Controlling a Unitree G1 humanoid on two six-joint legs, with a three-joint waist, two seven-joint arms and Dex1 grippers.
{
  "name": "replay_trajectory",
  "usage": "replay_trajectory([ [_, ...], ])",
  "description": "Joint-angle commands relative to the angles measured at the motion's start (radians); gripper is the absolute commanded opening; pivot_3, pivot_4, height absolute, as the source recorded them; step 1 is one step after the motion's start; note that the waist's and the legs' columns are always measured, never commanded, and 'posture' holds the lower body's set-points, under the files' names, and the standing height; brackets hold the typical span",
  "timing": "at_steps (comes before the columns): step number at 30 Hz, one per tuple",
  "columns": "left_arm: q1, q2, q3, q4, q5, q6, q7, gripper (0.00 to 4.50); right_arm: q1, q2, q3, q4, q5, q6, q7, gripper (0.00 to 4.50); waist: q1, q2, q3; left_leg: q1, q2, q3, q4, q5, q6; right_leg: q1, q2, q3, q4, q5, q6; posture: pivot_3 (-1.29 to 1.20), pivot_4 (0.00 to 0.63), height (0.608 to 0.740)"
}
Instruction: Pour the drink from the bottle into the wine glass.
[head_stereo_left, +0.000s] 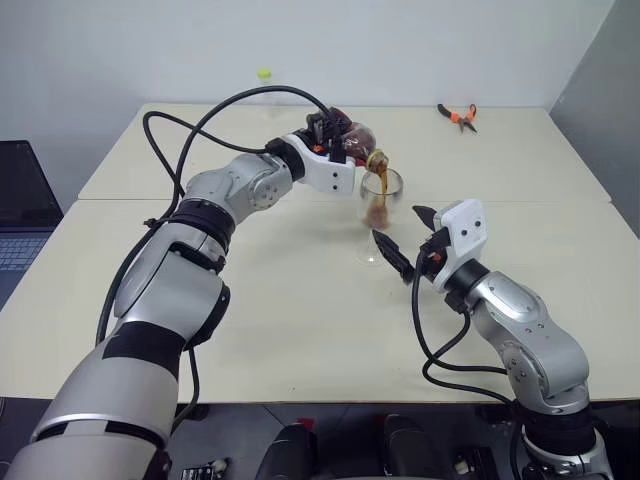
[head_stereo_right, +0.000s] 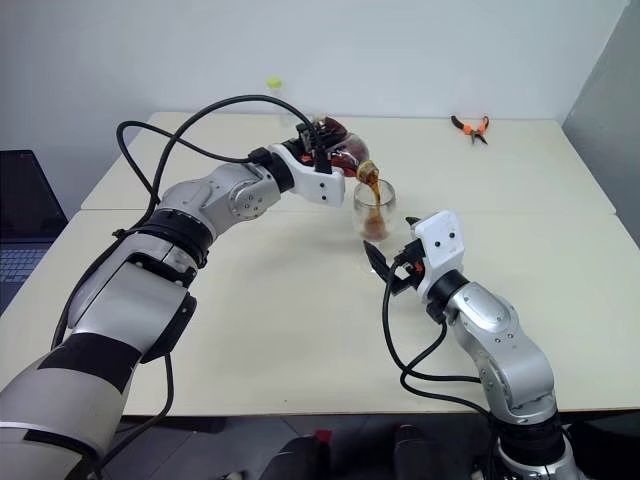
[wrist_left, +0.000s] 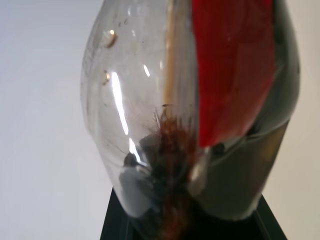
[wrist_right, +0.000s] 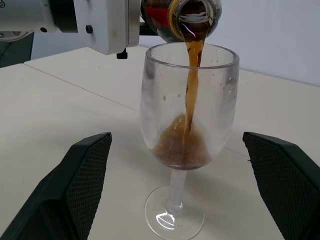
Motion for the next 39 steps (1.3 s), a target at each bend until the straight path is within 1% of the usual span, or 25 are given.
replay_trajectory([
  [1,-0.054,0.020,0.005,-0.003,-0.003,0.000,0.024,0.69,-0.001,0.003,-0.003,-0.026,-0.002,-0.017,0.001,4.50,0.000,0.000,0.000,0.000,0.000,0.000,0.000,0.000,0.000,0.000,0.000,0.000,0.000,0.000,0.000,0.00,0.150,0.740],
  [39,-0.069,0.028,0.007,0.000,-0.003,-0.002,0.016,0.69,0.003,0.008,-0.002,-0.021,-0.002,-0.021,0.002,4.50,0.000,0.000,0.000,0.000,0.000,0.000,0.000,0.000,0.000,0.000,0.000,0.000,0.000,0.000,0.000,0.00,0.150,0.740],
])
